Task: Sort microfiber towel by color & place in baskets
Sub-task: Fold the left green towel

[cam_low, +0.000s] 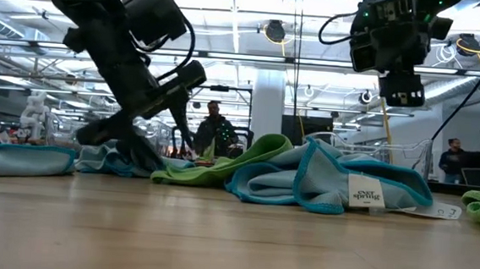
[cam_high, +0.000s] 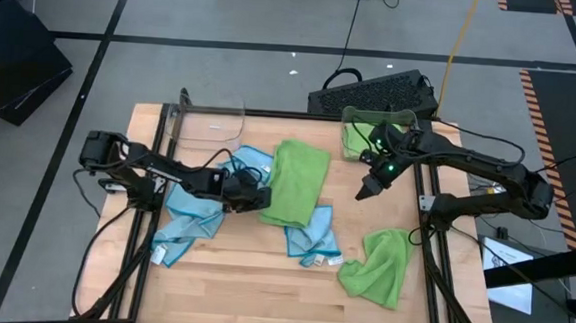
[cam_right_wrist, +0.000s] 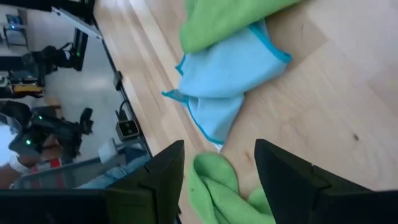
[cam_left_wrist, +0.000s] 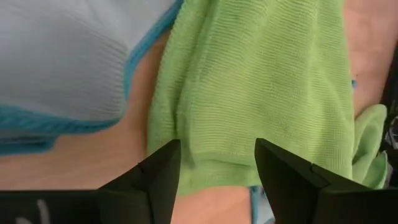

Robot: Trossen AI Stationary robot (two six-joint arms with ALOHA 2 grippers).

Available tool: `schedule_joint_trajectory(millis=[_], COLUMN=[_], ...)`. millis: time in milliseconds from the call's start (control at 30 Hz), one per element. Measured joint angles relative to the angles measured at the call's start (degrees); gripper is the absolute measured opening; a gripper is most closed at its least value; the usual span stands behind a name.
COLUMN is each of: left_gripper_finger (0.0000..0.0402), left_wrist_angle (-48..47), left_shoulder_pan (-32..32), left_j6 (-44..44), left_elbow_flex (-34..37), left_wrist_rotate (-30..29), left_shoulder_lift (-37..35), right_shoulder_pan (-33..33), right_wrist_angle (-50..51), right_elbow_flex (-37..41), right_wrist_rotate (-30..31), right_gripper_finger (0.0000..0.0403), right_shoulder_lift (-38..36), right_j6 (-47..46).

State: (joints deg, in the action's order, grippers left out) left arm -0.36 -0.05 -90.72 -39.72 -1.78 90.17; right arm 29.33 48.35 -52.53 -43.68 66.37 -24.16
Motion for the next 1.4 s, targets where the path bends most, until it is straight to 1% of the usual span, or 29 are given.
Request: schedule_joint_trajectory(millis=[200, 367, 467, 600, 833, 900, 1033, 1167, 1233, 1400], left_gripper_finger=[0.0207, 0.0206, 0.0192, 0.0143, 0.0028, 0.0009, 0.0007, 0.0004, 0.0003, 0.0003], left_wrist_angle=[1.39, 2.73, 2.51, 0.75, -0.13, 0.11, 0.31, 0.43, -1.76, -8.66], left_shoulder_pan=[0.02, -0.04, -0.02, -0.09, -0.09, -0.09, -0.09, -0.9, -1.71, -3.66], left_j6=[-1.31, -0.93, -0.9, -0.85, 1.3, 1.68, 1.77, 1.91, 1.6, -0.5], left_elbow_flex=[-0.07, -0.11, -0.09, -0.07, 0.04, 0.04, -0.07, -0.22, -0.24, -0.24], left_wrist_rotate=[0.31, -0.65, -0.74, -0.87, -0.92, -0.92, 0.05, 1.39, 1.58, 1.73], left_shoulder_lift=[3.79, 4.04, 4.06, 4.06, 4.17, 4.22, 3.13, -0.23, -2.16, -5.89], right_shoulder_pan=[1.56, 3.17, 4.09, 5.43, 7.1, 7.47, 7.84, 7.84, 7.84, 7.84], right_wrist_angle=[-1.21, -1.68, -1.97, -3.28, -5.12, -5.11, -5.08, -4.77, -4.73, -4.85], right_elbow_flex=[0.0, 0.0, 0.0, 0.0, -0.02, -0.02, -0.02, -0.02, -0.02, -0.02], right_wrist_rotate=[-0.02, -0.04, -0.02, 0.0, 0.05, 0.05, 0.0, -0.31, -1.35, -1.35], right_gripper_finger=[0.019, 0.019, 0.019, 0.019, 0.019, 0.019, 0.019, 0.019, 0.019, 0.019], right_shoulder_lift=[-0.03, -0.03, -0.03, -0.03, -0.03, -0.03, -0.03, -0.04, -0.03, -0.05], right_j6=[-0.1, -0.18, -0.13, -0.23, -0.25, -0.25, -0.66, -0.68, -0.68, -0.63])
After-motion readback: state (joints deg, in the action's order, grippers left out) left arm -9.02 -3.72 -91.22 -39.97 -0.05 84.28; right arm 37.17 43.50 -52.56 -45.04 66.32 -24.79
